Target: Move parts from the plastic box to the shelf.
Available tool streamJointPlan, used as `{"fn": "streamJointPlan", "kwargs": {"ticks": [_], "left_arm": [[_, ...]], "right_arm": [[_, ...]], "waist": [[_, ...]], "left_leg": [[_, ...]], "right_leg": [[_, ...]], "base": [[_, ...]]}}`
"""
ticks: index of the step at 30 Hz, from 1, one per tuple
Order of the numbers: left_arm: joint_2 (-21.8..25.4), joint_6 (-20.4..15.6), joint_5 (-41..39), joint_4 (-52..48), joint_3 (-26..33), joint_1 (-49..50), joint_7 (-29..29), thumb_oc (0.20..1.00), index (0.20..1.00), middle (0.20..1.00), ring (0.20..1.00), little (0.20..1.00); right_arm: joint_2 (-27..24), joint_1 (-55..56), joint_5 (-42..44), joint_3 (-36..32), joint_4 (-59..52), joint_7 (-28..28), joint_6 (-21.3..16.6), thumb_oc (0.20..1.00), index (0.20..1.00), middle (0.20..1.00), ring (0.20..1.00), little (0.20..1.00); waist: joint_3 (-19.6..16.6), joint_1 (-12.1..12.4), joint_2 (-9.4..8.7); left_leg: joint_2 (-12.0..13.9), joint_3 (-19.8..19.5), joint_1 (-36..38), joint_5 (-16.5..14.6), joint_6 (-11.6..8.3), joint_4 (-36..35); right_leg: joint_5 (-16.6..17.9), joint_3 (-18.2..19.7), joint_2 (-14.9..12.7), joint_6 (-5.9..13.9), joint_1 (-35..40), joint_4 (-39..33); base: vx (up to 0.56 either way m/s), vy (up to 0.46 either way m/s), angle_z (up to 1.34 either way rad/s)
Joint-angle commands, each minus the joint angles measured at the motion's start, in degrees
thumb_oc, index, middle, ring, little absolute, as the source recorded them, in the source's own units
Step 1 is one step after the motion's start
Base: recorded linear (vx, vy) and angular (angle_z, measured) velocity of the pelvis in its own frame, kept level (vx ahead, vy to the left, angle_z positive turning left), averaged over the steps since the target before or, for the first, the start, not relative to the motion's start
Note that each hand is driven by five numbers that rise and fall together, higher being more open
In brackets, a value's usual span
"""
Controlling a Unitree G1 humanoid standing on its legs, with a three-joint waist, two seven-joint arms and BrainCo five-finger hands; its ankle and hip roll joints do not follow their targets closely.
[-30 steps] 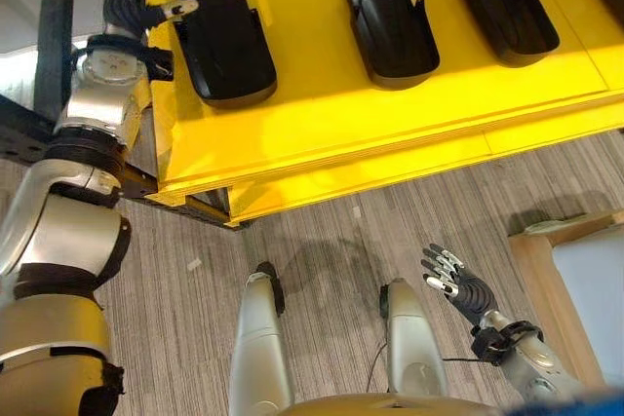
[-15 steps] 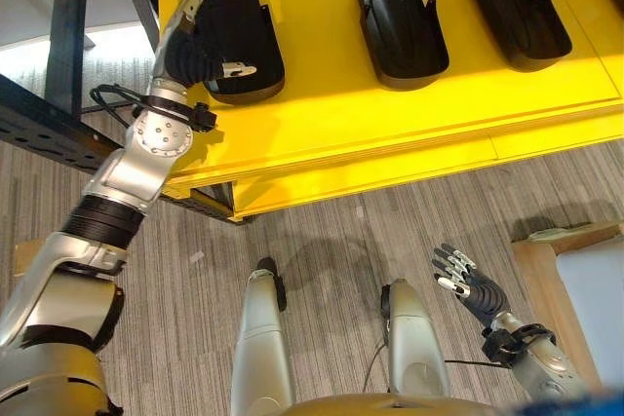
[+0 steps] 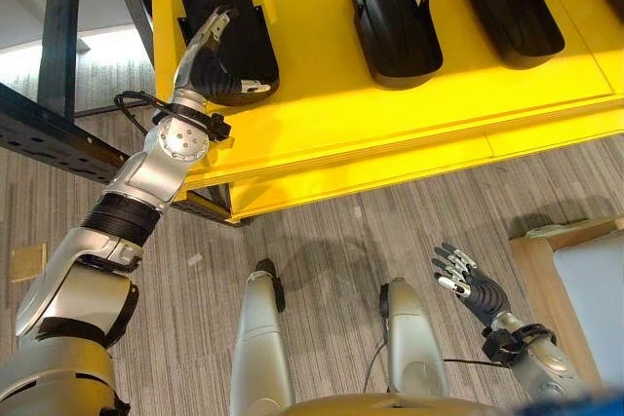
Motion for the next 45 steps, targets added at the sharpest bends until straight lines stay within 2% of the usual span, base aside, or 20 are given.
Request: {"fn": "streamJointPlan", "kwargs": {"ticks": [1, 8, 14, 20, 29, 37, 45], "left_arm": [[0.19, -0.84, 4.15, 1.33, 0.22, -4.37, -0.39, 1.000, 1.000, 1.000, 1.000, 1.000], [0.02, 0.00, 4.93, 2.63, 0.03, -4.10, -2.49, 1.000, 1.000, 1.000, 1.000, 1.000], [-0.22, 0.98, 6.12, 6.49, -2.60, -6.44, -4.31, 1.000, 1.000, 1.000, 1.000, 1.000], [-0.27, 1.89, 6.23, 10.75, -6.20, -10.97, -5.87, 1.000, 1.000, 1.000, 1.000, 1.000], [-0.09, 3.98, 14.65, 15.26, -14.12, -17.80, -10.13, 1.000, 1.000, 1.000, 1.000, 1.000], [0.07, 3.59, 20.17, 13.37, -17.81, -19.90, -11.67, 1.000, 1.000, 1.000, 1.000, 1.000], [-0.68, 3.86, 17.37, 10.82, -16.77, -18.93, -14.90, 1.000, 1.000, 1.000, 1.000, 1.000]], "right_arm": [[-2.46, 2.15, 0.74, -2.96, -3.47, 0.37, -2.51, 1.000, 1.000, 1.000, 1.000, 1.000], [-2.04, 2.31, 0.67, -3.55, -3.58, 0.24, -2.26, 1.000, 1.000, 1.000, 1.000, 1.000], [-2.31, 2.52, 0.33, -3.73, -3.60, 0.44, -1.77, 1.000, 1.000, 1.000, 1.000, 1.000], [-2.35, 2.75, 0.29, -3.45, -3.46, 0.90, -1.49, 1.000, 1.000, 1.000, 1.000, 1.000], [-2.88, 2.90, 0.24, -3.24, -3.57, 1.78, -0.67, 1.000, 1.000, 1.000, 1.000, 1.000], [-3.55, 2.57, 0.59, -3.47, -4.18, 2.23, -0.91, 1.000, 1.000, 1.000, 1.000, 1.000], [-3.25, 2.38, -0.48, -4.06, -4.26, 2.75, -0.50, 1.000, 1.000, 1.000, 1.000, 1.000]], "waist": [[-0.56, 0.07, 1.35], [-0.40, 0.19, 1.38], [-0.28, -0.09, 1.28], [-0.26, -0.49, 1.37], [0.04, -0.80, 1.30], [0.03, -0.82, 1.46], [-0.06, -0.56, 1.78]], "left_leg": [[5.13, -2.33, 3.67, -5.53, -1.92, 1.00], [4.96, -2.40, 3.16, -5.77, -1.70, 1.56], [4.91, -2.46, 2.86, -6.05, -1.50, 2.15], [4.85, -2.30, 2.68, -6.18, -1.42, 2.45], [4.89, -2.25, 2.64, -6.46, -1.35, 2.83], [4.86, -2.18, 2.24, -6.77, -1.21, 3.36], [4.53, -2.30, 2.24, -6.95, -1.12, 3.41]], "right_leg": [[2.98, 1.43, -0.96, -2.79, 5.46, -5.13], [2.84, 1.47, -0.92, -2.73, 5.11, -4.74], [2.90, 1.67, -0.90, -2.68, 4.92, -4.56], [2.92, 1.80, -0.97, -2.57, 4.81, -4.34], [2.69, 1.98, -0.87, -2.48, 4.58, -3.80], [2.46, 2.05, -0.81, -2.52, 4.32, -3.48], [2.26, 2.01, -0.81, -2.60, 4.49, -3.36]], "base": [[0.00, 0.000, 0.00], [0.00, 0.000, 0.00], [0.00, 0.000, 0.00], [0.00, 0.000, 0.00], [0.00, 0.000, 0.00], [0.00, 0.000, 0.00], [0.00, 0.000, 0.00]]}}
